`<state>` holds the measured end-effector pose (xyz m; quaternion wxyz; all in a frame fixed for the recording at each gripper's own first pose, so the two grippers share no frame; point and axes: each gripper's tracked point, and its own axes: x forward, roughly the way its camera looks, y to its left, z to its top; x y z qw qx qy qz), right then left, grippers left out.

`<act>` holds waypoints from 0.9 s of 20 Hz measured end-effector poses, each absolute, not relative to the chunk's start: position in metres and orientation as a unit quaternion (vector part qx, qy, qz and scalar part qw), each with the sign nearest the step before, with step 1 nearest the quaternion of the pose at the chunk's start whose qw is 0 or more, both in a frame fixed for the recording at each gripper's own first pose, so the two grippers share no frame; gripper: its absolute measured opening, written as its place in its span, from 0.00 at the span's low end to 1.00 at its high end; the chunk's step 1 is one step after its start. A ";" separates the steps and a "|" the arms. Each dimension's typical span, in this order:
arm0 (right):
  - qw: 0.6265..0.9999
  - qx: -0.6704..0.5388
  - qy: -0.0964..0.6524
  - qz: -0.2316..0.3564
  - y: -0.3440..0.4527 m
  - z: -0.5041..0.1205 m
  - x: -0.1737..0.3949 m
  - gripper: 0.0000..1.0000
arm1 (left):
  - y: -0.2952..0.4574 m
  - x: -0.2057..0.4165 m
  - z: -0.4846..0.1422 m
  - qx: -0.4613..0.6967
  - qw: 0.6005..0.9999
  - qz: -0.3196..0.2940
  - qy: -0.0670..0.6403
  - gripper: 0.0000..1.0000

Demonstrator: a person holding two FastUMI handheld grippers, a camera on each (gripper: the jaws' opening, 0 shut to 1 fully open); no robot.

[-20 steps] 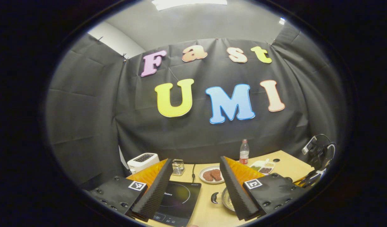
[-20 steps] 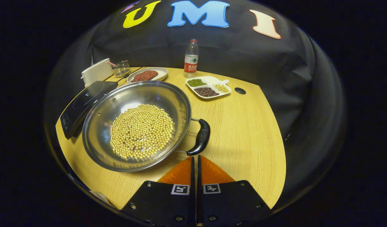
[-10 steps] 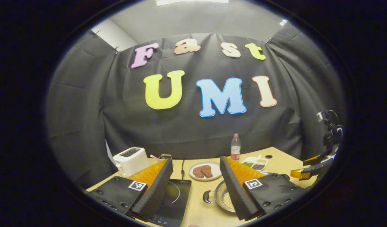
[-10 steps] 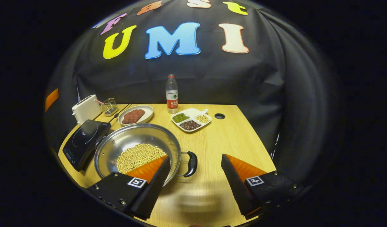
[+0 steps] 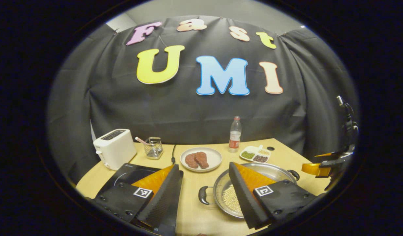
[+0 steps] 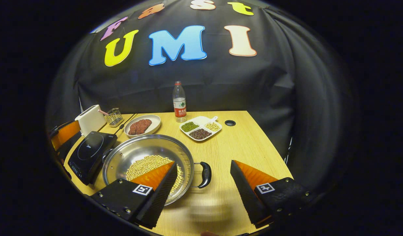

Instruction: First push the handle of the pot to place it horizontally, then grasp the pot with both hands and set it on the induction cooktop.

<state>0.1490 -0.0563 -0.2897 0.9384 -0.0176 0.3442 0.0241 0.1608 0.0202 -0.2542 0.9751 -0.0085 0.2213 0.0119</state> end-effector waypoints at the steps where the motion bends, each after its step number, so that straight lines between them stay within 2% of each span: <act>1: 0.938 -0.018 0.346 0.024 -0.057 -0.293 0.150 0.99 | 0.019 0.164 -0.265 -0.008 0.973 0.007 0.231 0.97; 2: 0.937 -0.018 0.349 0.024 -0.056 -0.296 0.151 0.99 | 0.017 0.167 -0.276 -0.007 0.970 0.002 0.242 1.00; 5: 0.932 -0.012 0.361 0.022 -0.055 -0.307 0.153 0.99 | 0.013 0.175 -0.309 -0.006 0.963 -0.011 0.268 0.98; 6: 0.931 -0.009 0.365 0.023 -0.053 -0.310 0.154 0.99 | 0.012 0.177 -0.320 -0.005 0.960 -0.012 0.278 0.94; 9: 0.925 -0.009 0.378 0.026 -0.051 -0.324 0.155 0.99 | 0.011 0.179 -0.352 -0.009 0.951 -0.018 0.310 1.00; 13: 0.916 -0.006 0.399 0.031 -0.048 -0.341 0.158 0.99 | 0.012 0.181 -0.389 -0.019 0.937 -0.014 0.350 0.94; 14: 0.914 -0.003 0.404 0.033 -0.047 -0.344 0.160 0.99 | 0.013 0.182 -0.395 -0.020 0.934 -0.013 0.357 1.00; 18: 0.904 0.010 0.426 0.038 -0.044 -0.360 0.164 0.99 | 0.014 0.184 -0.415 -0.013 0.924 -0.011 0.382 0.94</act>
